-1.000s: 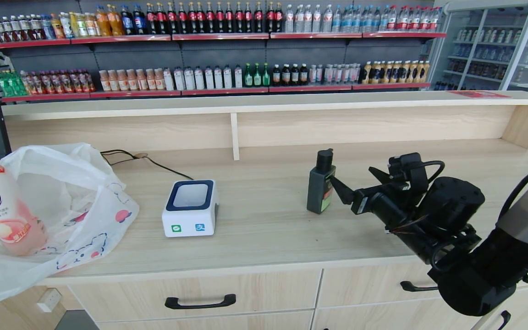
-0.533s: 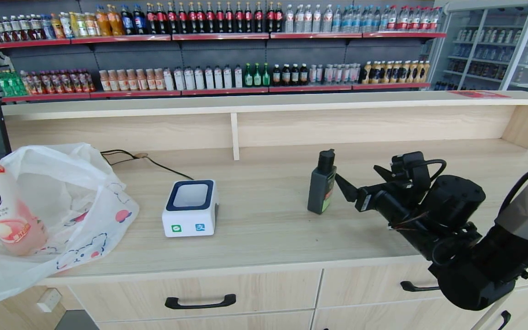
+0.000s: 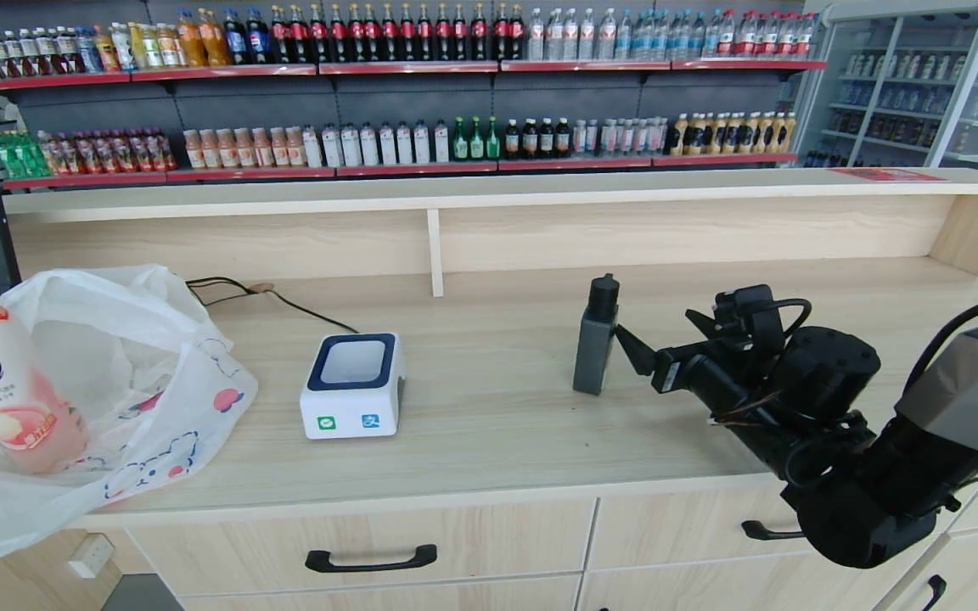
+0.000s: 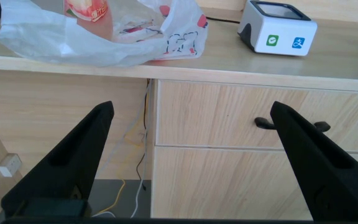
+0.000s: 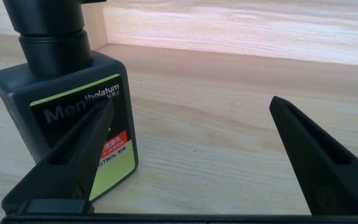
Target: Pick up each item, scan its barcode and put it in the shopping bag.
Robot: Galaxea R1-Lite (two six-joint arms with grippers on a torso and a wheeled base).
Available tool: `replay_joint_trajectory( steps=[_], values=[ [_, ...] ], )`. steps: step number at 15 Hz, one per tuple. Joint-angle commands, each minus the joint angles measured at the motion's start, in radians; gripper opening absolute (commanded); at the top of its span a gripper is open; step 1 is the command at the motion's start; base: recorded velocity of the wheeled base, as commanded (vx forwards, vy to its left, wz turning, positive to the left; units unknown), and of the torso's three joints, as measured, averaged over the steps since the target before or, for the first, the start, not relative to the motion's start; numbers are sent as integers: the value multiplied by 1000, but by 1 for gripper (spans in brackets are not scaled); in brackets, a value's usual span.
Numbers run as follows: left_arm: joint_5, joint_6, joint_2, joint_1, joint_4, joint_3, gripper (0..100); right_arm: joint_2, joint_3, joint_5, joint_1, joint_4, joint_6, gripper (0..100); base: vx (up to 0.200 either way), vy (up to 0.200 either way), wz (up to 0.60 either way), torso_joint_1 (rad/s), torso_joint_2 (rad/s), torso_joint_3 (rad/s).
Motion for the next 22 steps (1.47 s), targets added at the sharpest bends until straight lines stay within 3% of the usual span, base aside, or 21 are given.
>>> replay_joint_trajectory(
  steps=[1, 14, 22],
  values=[
    [0, 0, 1, 0, -1, 0, 100, 15, -9, 2, 1, -1, 0, 100, 0, 0, 0, 0, 0, 0],
    [0, 0, 1, 0, -1, 0, 100, 28, -13, 15, -45, -1, -5, 100, 0, 0, 0, 0, 0, 0],
    [0, 3, 0, 0, 1, 0, 100, -230, 221, 15, 19, -1, -62, 100, 0, 0, 0, 0, 0, 0]
  ],
)
